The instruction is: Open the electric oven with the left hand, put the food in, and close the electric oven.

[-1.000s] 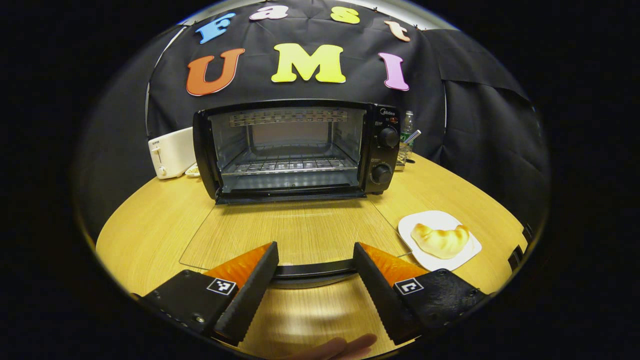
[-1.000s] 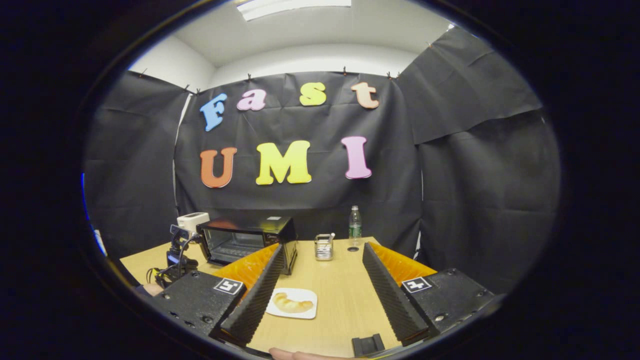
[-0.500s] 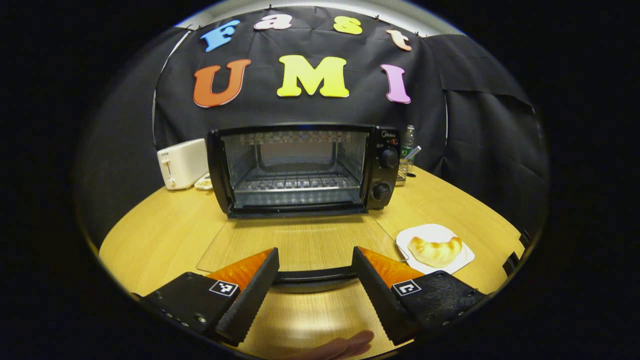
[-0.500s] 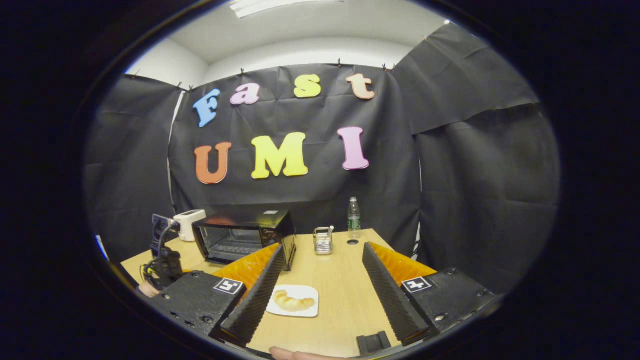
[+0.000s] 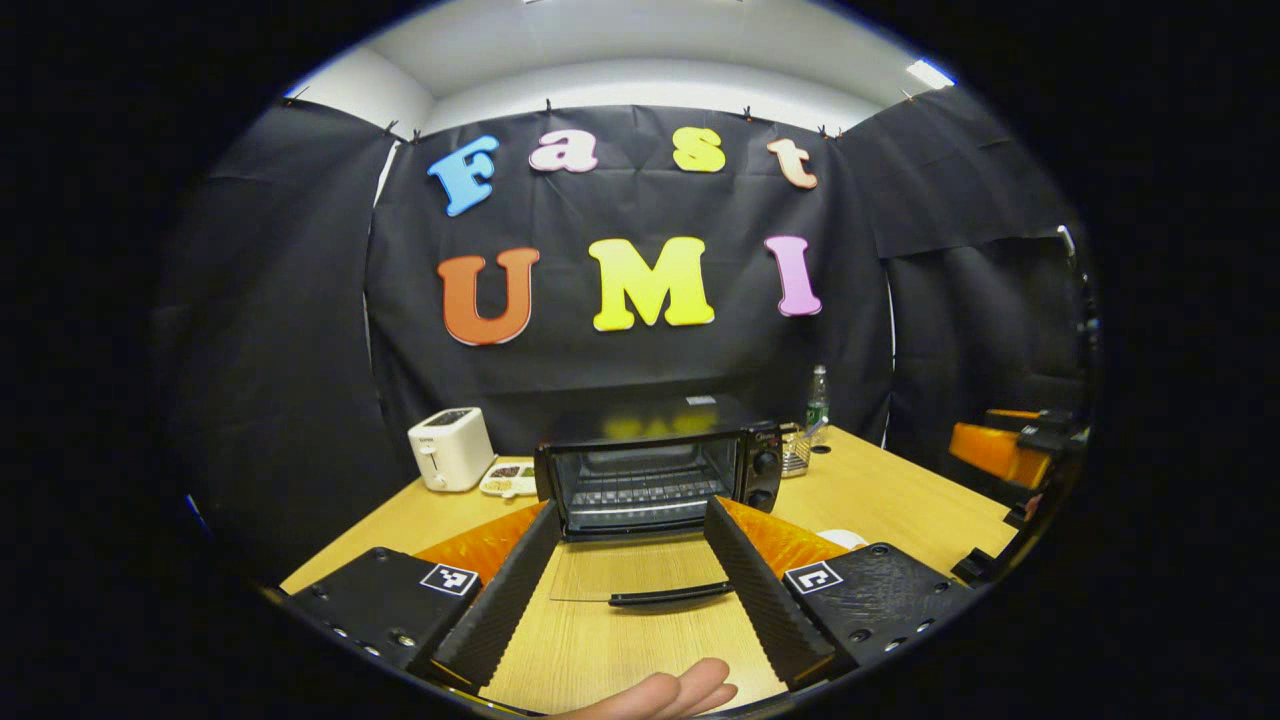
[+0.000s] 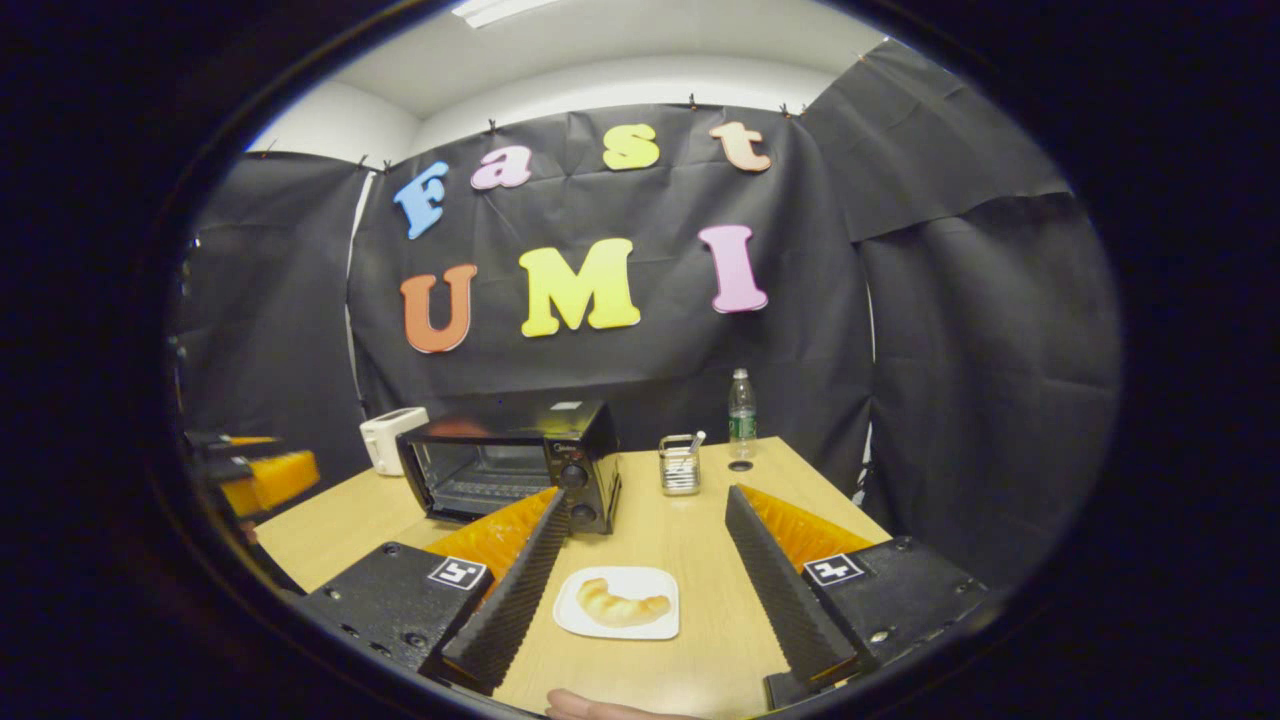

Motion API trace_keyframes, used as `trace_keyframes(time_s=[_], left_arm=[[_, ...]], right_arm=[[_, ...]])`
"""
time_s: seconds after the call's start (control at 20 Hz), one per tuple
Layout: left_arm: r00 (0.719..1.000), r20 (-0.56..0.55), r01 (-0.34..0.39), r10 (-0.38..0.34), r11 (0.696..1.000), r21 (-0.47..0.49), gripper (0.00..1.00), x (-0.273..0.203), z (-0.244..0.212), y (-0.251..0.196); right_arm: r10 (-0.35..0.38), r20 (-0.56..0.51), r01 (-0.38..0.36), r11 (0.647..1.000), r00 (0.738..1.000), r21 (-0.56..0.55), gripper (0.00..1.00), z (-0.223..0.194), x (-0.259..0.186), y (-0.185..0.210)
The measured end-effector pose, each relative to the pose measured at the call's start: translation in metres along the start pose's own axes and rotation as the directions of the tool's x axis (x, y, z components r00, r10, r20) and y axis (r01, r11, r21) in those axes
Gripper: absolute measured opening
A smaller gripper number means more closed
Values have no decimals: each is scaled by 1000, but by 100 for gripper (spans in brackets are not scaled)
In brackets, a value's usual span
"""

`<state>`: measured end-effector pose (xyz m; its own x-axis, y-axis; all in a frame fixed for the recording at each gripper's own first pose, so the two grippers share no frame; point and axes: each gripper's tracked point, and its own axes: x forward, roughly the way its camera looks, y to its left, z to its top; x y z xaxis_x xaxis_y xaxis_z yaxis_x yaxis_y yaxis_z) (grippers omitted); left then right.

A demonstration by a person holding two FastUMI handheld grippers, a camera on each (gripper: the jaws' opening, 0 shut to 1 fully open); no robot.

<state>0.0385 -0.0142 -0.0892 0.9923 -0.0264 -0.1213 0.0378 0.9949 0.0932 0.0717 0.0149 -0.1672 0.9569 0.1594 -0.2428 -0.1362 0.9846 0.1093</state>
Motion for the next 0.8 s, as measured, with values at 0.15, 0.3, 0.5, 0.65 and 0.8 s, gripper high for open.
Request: trace_keyframes(time_s=[0.15, 0.3, 0.5, 0.65, 0.8], left_arm=[[997, 76, 3, -3, 1000, -2, 95, -34, 33, 6], [989, 140, -43, 40, 999, 15, 95, -61, 55, 22], [987, 144, -69, 70, 997, -17, 95, -85, 47, 26], [985, 149, -82, 85, 996, -25, 95, -93, 38, 22], [992, 121, -34, 40, 998, -56, 95, -93, 24, 14]], right_arm=[[-9, -76, 10, 1000, 997, 4, 96, -24, 23, 7], [2, -140, -5, 1000, 990, -21, 97, -48, 44, 22], [0, -257, -18, 998, 967, -68, 97, -100, 71, 34], [-8, -342, -21, 997, 940, -81, 96, -137, 88, 42], [-29, -397, -19, 993, 917, -117, 96, -165, 98, 42]])
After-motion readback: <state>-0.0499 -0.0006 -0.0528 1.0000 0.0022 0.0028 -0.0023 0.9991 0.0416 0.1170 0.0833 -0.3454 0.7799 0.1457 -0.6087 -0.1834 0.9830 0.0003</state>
